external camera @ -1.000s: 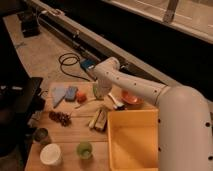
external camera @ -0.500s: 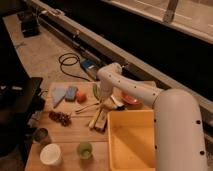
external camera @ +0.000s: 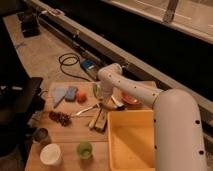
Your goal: Place fork in table surface
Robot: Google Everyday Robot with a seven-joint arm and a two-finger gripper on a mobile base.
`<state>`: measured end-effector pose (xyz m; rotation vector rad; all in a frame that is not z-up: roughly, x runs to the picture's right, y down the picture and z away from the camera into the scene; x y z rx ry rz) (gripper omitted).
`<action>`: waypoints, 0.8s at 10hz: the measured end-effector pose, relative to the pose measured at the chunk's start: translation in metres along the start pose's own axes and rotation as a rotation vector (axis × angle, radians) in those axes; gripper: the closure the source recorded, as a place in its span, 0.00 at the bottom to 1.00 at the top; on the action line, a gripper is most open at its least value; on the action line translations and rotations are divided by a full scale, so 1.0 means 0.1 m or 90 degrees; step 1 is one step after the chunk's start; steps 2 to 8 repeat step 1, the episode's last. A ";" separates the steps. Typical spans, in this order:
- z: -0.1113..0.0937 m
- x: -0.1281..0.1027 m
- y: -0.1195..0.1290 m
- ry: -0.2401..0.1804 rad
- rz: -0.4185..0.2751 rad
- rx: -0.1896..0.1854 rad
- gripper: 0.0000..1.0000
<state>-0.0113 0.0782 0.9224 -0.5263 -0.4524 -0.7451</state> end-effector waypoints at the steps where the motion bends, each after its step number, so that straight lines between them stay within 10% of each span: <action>1: 0.00 0.00 0.00 0.000 0.000 0.000 0.40; 8: 0.00 0.00 0.00 0.000 0.000 0.000 0.40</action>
